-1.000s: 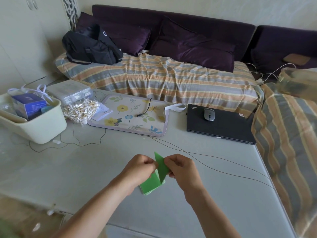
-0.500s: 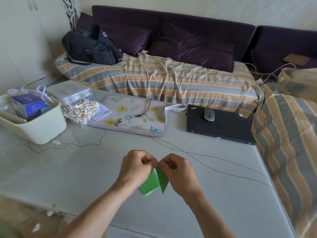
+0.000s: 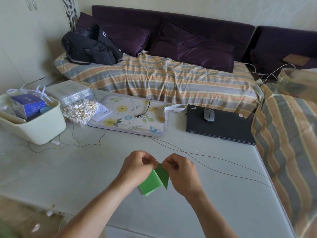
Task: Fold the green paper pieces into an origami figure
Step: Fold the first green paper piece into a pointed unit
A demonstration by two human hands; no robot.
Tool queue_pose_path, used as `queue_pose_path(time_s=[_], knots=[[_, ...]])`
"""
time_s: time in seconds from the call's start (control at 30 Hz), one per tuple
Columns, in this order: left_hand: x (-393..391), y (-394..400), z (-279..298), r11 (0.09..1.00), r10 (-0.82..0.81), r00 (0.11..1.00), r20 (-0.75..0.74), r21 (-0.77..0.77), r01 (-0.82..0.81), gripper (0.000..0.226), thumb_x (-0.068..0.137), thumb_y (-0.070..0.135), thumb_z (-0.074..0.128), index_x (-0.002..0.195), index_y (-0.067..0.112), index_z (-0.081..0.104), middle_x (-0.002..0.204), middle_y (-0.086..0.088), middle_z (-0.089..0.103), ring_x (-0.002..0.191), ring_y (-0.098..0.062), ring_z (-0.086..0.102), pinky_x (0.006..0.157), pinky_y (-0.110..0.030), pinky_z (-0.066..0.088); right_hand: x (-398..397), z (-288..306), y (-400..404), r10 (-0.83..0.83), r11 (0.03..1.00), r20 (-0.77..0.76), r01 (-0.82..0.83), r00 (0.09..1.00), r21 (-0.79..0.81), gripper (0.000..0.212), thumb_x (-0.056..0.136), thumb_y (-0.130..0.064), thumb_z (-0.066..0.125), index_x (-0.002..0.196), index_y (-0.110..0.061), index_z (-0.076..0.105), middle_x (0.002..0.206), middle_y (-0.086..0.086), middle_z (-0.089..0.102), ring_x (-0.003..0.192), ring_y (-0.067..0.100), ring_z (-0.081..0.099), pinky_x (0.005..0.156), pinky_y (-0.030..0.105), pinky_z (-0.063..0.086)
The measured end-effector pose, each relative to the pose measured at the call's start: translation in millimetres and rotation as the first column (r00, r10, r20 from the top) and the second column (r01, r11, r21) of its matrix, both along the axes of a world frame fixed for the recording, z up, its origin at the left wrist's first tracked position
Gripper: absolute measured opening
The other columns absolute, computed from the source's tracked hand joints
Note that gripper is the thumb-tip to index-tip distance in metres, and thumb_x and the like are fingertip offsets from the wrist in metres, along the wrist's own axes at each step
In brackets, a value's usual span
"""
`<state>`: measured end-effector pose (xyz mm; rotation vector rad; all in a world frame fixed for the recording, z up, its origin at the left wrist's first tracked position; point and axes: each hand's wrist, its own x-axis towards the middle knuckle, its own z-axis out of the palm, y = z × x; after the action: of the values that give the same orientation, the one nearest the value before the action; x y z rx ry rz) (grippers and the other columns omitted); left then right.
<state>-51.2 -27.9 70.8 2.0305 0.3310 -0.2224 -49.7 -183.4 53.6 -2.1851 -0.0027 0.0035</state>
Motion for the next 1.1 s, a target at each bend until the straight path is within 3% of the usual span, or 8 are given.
queue_pose_path(time_s=[0.1,0.23,0.33,0.43,0.6,0.77,0.87,1.1], knots=[[-0.5,1.6,-0.6,0.998,-0.065,0.998,-0.004,0.001,0.065,0.005,0.079,0.026,0.081,0.076,0.024,0.077,0.067,0.004,0.073,0.067,-0.008,0.067,0.063,-0.02,0.048,0.3,0.3,-1.7,0.034,0.999,-0.025,-0.033,0.999,0.014,0.012,0.087,-0.014,0.068,0.077,-0.015,0.073,0.062,-0.012,0.064,0.06,-0.003,0.057,0.058,0.01,0.041],[-1.9,1.8,0.2,0.998,0.056,0.997,0.061,-0.002,-0.056,0.009,0.079,0.021,0.083,0.072,0.02,0.077,0.06,0.006,0.071,0.056,-0.003,0.063,0.052,-0.011,0.041,0.9,-3.7,1.2,0.027,0.984,-0.159,0.002,0.987,0.177,0.009,0.089,-0.022,0.068,0.081,-0.021,0.073,0.071,-0.008,0.072,0.064,0.003,0.061,0.062,0.019,0.048],[0.2,2.7,-1.1,0.988,0.133,0.988,0.073,-0.088,-0.127,0.01,0.08,0.021,0.084,0.074,0.019,0.077,0.063,0.002,0.073,0.065,-0.013,0.071,0.066,-0.024,0.054,2.6,-6.3,1.0,0.091,0.941,-0.278,0.009,0.956,0.339,0.008,0.092,-0.012,0.067,0.092,-0.005,0.071,0.071,0.003,0.071,0.064,0.013,0.063,0.061,0.025,0.048],[2.2,5.8,-6.2,0.983,0.122,0.991,0.046,-0.143,-0.114,0.008,0.082,0.02,0.082,0.078,0.017,0.076,0.066,-0.001,0.074,0.067,-0.016,0.072,0.074,-0.032,0.057,2.4,-8.0,-0.9,0.097,0.945,-0.284,0.001,0.954,0.326,0.008,0.091,-0.006,0.066,0.09,0.001,0.069,0.07,0.005,0.07,0.062,0.015,0.063,0.064,0.029,0.05],[2.2,9.1,-10.8,0.984,-0.026,0.999,-0.025,-0.175,0.022,0.003,0.082,0.01,0.08,0.081,0.01,0.078,0.071,-0.008,0.076,0.063,-0.014,0.07,0.066,-0.026,0.054,3.3,-7.1,-2.4,0.094,0.956,-0.273,-0.011,0.957,0.292,0.006,0.088,-0.01,0.069,0.088,-0.004,0.071,0.07,0.004,0.071,0.063,0.012,0.063,0.067,0.031,0.051],[5.7,11.2,-13.2,0.981,0.106,0.994,0.016,-0.168,-0.102,0.008,0.081,0.012,0.08,0.074,0.012,0.078,0.066,-0.007,0.075,0.065,-0.019,0.073,0.069,-0.031,0.059,2.8,-5.9,-2.9,0.075,0.927,-0.299,0.044,0.951,0.373,0.003,0.089,-0.008,0.07,0.089,-0.006,0.072,0.067,0.006,0.071,0.061,0.014,0.059,0.063,0.026,0.049],[6.1,12.0,-13.3,0.968,0.155,0.988,0.02,-0.202,-0.148,0.008,0.082,0.012,0.081,0.075,0.01,0.077,0.068,-0.007,0.076,0.065,-0.017,0.073,0.062,-0.024,0.053,1.9,-3.6,-3.8,0.037,0.902,-0.296,0.096,0.954,0.42,0.003,0.089,-0.003,0.07,0.087,-0.003,0.073,0.067,0.009,0.07,0.059,0.013,0.06,0.059,0.019,0.048],[7.2,10.5,-15.8,0.939,0.203,0.979,0.008,-0.285,-0.192,0.006,0.081,0.01,0.082,0.081,0.007,0.077,0.071,-0.006,0.077,0.063,-0.016,0.071,0.06,-0.021,0.052,2.6,-1.8,-4.8,-0.019,0.888,-0.387,0.193,0.922,0.417,0.015,0.091,-0.012,0.072,0.083,0.0,0.075,0.071,0.01,0.074,0.059,0.015,0.064,0.058,0.023,0.045]])
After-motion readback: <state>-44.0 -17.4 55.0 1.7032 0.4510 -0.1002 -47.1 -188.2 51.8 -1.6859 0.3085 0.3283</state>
